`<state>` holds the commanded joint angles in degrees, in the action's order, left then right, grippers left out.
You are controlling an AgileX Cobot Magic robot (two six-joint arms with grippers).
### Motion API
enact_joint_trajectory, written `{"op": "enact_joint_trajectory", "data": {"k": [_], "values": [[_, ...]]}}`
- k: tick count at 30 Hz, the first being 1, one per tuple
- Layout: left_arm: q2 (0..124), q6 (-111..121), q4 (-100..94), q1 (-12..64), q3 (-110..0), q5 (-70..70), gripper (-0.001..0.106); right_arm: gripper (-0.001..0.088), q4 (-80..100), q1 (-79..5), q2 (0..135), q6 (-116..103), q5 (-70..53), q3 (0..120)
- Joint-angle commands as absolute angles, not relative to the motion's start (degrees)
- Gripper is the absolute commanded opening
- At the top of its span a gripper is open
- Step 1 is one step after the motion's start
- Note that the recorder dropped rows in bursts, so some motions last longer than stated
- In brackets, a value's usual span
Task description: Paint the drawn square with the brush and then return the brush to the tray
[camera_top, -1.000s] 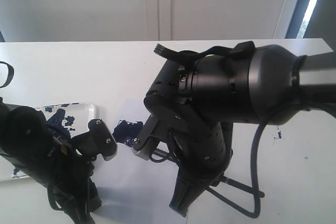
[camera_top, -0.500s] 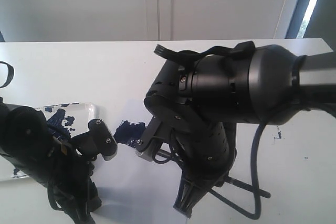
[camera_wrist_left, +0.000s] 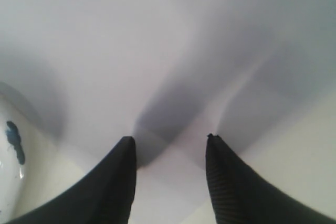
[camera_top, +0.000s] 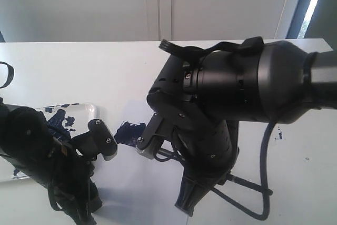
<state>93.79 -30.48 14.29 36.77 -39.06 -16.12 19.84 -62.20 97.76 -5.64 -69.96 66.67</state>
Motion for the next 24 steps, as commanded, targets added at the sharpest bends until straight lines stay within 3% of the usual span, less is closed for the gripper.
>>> {"op": "enact_joint_trajectory", "data": {"k": [24], "values": [[93.8, -30.4, 14.3, 36.8, -39.1, -16.0, 0.048, 0.0, 19.8, -62.2, 97.8, -6.6, -70.0, 66.6]]}}
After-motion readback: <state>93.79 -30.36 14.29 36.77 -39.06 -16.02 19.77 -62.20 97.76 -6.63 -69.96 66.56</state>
